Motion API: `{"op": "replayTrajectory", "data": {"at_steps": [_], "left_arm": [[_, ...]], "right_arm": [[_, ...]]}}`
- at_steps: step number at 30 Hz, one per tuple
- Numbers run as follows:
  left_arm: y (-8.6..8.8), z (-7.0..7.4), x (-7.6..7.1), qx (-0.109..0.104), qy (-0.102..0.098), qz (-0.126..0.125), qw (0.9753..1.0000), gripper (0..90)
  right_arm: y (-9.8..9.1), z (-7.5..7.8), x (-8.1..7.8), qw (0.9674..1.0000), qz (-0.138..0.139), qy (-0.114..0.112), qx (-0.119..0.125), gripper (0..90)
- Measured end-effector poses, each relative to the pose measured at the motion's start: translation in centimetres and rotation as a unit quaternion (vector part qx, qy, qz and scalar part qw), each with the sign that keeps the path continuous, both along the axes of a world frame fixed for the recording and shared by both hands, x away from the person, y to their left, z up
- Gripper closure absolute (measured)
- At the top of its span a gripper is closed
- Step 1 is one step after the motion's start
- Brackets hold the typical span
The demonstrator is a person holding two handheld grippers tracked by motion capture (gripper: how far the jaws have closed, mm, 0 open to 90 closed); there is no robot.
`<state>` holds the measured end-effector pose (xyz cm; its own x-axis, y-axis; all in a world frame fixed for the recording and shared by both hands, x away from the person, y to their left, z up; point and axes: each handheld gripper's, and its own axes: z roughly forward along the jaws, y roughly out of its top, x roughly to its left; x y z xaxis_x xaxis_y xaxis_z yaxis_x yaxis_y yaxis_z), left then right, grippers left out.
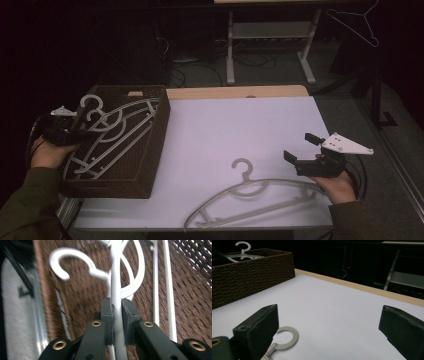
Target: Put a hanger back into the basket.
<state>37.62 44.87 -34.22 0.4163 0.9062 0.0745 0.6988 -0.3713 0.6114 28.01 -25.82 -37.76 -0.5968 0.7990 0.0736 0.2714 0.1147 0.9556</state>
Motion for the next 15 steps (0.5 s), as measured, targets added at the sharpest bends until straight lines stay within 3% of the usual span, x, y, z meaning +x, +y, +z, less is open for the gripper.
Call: {"op": "replayTrajectory", "data": {"at_steps": [2, 4, 10, 15], "left_arm": [[-0.1, -0.1, 0.0, 0.001, 0.001, -0.002, 1.0, 73.5], [-0.2, 0.1, -0.1, -0.004, -0.011, -0.001, 0.9999, 63.0], [-0.8, 0.8, -0.2, -0.026, -0.028, -0.001, 0.9993, 50.9], [-1.9, 1.5, -0.3, -0.063, -0.045, -0.007, 0.997, 40.4]], "right_arm": [[0.0, 0.0, 0.0, 1.0, 0.0, -0.002, 0.0, 2.1], [-0.1, 0.1, 0.0, 1.0, 0.0, -0.003, 0.0, 2.1], [-0.1, 0.1, -0.1, 1.0, 0.0, -0.004, 0.0, 2.1], [-0.1, 0.2, -0.1, 1.0, -0.001, -0.006, -0.001, 2.1]]}}
